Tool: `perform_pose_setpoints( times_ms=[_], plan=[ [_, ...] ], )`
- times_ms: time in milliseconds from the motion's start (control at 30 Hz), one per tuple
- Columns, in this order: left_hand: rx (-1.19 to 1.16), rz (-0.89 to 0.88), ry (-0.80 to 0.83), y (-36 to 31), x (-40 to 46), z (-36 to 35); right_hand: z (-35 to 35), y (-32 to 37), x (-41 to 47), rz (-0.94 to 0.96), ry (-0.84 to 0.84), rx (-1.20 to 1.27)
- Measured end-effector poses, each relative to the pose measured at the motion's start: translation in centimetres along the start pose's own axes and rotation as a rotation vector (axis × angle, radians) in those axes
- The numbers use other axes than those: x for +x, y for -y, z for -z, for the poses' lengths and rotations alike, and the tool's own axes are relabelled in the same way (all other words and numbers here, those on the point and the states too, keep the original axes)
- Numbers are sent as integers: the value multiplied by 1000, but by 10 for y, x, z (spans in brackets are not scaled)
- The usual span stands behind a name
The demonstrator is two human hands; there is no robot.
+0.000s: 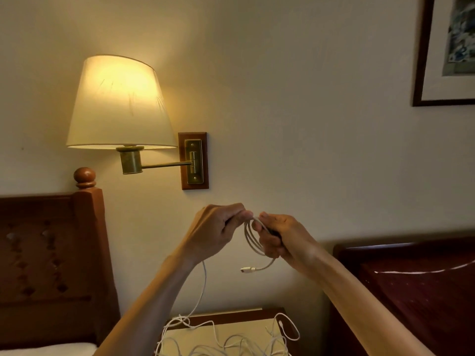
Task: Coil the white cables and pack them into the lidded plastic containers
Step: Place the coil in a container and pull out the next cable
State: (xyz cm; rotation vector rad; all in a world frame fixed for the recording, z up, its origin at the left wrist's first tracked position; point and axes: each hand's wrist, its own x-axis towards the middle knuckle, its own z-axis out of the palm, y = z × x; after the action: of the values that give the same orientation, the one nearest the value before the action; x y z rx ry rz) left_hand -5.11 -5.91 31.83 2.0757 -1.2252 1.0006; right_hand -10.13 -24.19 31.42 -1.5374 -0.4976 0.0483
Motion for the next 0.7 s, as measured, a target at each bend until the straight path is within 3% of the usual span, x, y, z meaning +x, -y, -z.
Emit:
perform_pose_setpoints(
  times_ms=[200,333,400,533,600,700],
  plan=[
    [-254,296,-144,26,-30,-19,27,25,-6,-78,116,563],
    [-233,426,-88,53,-69,-44,51,42,-7,-6,91,664],
    [-220,459,23,51,-73,-49,54,43,-2,21,7,607],
    [-34,324,470,15,-49,-33,42,28,11,97,-166,251],
    [-14,258,552,-1,-33,-22,32,20,14,152,-227,24],
    [-74,163,541,-19,-17,-9,18,8,17,196,-228,-169]
  ],
)
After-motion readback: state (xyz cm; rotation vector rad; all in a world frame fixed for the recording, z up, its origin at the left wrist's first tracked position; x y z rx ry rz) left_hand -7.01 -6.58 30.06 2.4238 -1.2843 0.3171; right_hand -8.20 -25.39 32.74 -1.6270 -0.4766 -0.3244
